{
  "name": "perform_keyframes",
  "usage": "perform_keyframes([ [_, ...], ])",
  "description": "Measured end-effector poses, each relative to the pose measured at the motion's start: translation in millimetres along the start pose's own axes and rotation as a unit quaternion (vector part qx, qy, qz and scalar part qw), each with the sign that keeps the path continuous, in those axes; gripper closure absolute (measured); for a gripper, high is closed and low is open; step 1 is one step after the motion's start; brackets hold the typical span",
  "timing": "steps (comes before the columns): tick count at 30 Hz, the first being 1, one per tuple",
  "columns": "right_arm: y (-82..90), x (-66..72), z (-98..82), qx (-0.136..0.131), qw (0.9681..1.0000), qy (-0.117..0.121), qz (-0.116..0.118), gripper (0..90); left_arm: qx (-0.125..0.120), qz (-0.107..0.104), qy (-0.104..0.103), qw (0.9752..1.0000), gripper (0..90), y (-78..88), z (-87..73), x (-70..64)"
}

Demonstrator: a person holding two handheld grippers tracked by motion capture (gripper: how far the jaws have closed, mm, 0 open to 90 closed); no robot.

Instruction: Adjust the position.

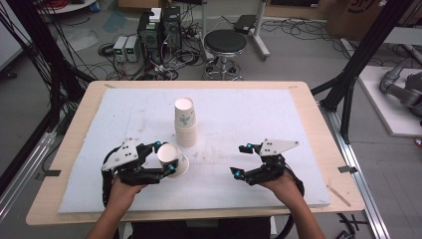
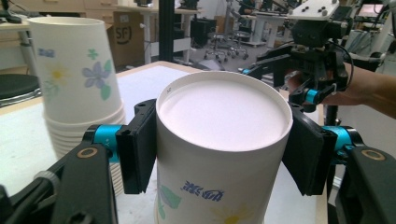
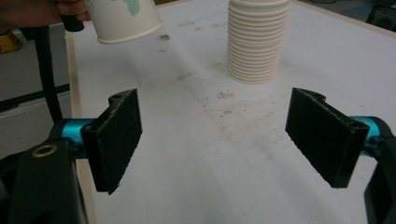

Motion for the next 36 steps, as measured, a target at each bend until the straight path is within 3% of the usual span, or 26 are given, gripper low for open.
perform_keyframes([
  [10, -10.5, 11.6, -5.9, 0.003, 0.9994, 0.013, 0.03, 19.1, 0.011, -0.052, 0.001, 0.9986, 34.4, -31.7, -2.6, -18.5],
  [18, -10.2, 17.1, -4.4, -0.002, 0.9988, 0.018, 0.046, 19.1, 0.02, -0.079, 0.007, 0.9966, 34.4, -51.4, -11.0, -31.0],
  [30, -21.9, 33.9, -1.6, 0.002, 0.9961, 0.029, 0.084, 19.1, 0.029, -0.127, 0.011, 0.9914, 34.5, -64.3, -11.9, -41.9],
  [36, -27.6, 41.1, 2.1, 0.002, 0.994, 0.035, 0.103, 19.1, 0.022, -0.148, 0.021, 0.9886, 34.6, -67.3, -12.1, -45.1],
])
Point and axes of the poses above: each handheld gripper's, and its own axes: y roughly backward along the jaws, z roughly out of its top, x roughly to its left, the point moved 6 cm from there along -y, roughly forward along the jaws, and after that the axes turned 15 degrees about -x, right-handed, at the moved point
